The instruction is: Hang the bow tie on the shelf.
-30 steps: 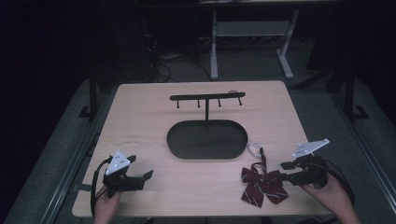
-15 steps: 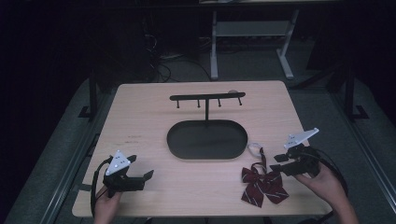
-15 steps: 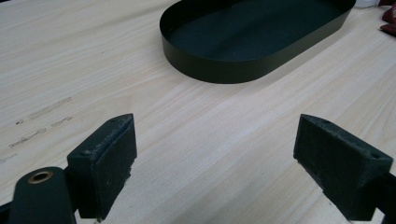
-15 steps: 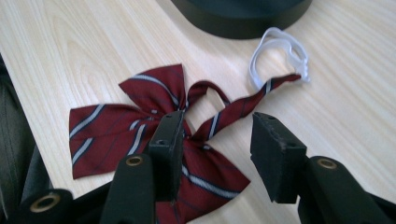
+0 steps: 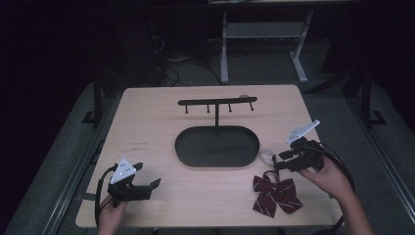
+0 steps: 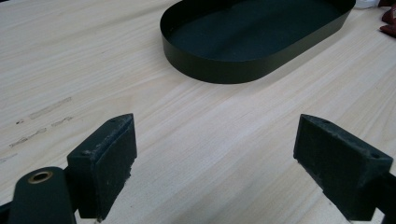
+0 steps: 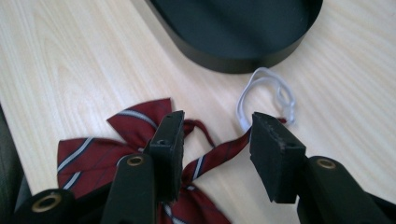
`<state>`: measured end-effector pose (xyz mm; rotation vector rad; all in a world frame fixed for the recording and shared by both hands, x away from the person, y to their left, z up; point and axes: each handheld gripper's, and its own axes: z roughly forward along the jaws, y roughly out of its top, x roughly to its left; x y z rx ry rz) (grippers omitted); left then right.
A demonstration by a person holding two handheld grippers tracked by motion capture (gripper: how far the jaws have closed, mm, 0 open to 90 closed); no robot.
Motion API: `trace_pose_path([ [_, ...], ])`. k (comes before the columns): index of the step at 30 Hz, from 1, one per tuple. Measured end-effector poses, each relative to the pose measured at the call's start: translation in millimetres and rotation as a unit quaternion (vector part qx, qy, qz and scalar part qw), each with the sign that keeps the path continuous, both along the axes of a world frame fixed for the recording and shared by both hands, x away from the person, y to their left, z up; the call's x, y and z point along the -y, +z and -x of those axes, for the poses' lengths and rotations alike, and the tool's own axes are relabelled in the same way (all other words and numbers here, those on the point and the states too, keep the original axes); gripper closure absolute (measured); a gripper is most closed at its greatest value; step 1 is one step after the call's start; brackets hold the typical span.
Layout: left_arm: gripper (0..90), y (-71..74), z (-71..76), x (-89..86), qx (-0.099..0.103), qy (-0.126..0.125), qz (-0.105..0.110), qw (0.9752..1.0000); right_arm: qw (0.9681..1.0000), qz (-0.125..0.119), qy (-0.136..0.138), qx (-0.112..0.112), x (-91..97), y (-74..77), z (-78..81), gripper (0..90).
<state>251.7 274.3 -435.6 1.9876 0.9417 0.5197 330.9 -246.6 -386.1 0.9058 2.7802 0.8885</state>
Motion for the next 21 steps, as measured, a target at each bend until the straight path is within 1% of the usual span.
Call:
trace_pose_path([
  [1,13.0,0.0,0.0,0.0,0.0,0.0,0.0,1.0,1.0,0.0,0.0,0.0,0.0,0.0,0.0,54.4],
  [2,13.0,0.0,-0.2,-0.3,-0.002,0.001,0.0,1.0,1.0,0.004,0.002,-0.001,-1.8,0.0,-4.8,54.4],
  [3,13.0,0.0,-0.2,-0.3,-0.002,0.001,0.0,1.0,1.0,0.004,0.002,-0.001,-1.8,0.0,-4.8,54.4],
  [4,13.0,0.1,-0.2,0.0,-0.002,0.0,0.0,1.0,0.9999,0.009,0.001,-0.006,-4.2,0.3,-8.9,54.4],
  [5,13.0,0.1,-0.2,0.0,-0.002,0.0,0.0,1.0,0.9999,0.009,0.001,-0.006,-4.2,0.3,-8.9,54.4],
  [6,13.0,0.2,-0.2,0.2,-0.001,-0.001,-0.001,1.0,0.9999,0.011,0.001,-0.006,-5.4,-0.1,-12.8,54.0],
  [8,13.0,0.1,-0.2,0.3,-0.001,-0.001,-0.002,1.0,0.9999,0.011,0.0,-0.009,-5.5,-0.5,-15.3,53.6],
  [10,13.0,0.0,-0.2,0.5,-0.001,-0.001,-0.001,1.0,0.9999,0.009,-0.004,-0.013,-5.2,-2.4,-20.4,53.6],
  [13,13.0,-0.2,-0.4,0.6,-0.002,-0.001,-0.001,1.0,0.9997,0.013,-0.009,-0.019,-4.6,-6.8,-29.6,53.6],
  [16,13.0,-0.7,-0.5,1.0,-0.002,0.0,0.001,1.0,0.9996,0.017,-0.012,-0.021,-4.6,-9.9,-33.7,53.7],
  [17,13.0,-0.8,-0.6,1.2,-0.001,-0.001,0.001,1.0,0.9994,0.019,-0.015,-0.024,-5.2,-12.8,-37.4,54.0],
  [18,13.0,-0.7,-0.5,1.2,-0.001,-0.002,0.0,1.0,0.9993,0.023,-0.017,-0.023,-5.7,-14.2,-39.2,54.1],
  [21,13.0,-0.6,-0.5,1.1,-0.001,-0.002,0.001,1.0,0.9992,0.023,-0.018,-0.026,-7.1,-18.4,-44.9,54.7],
])
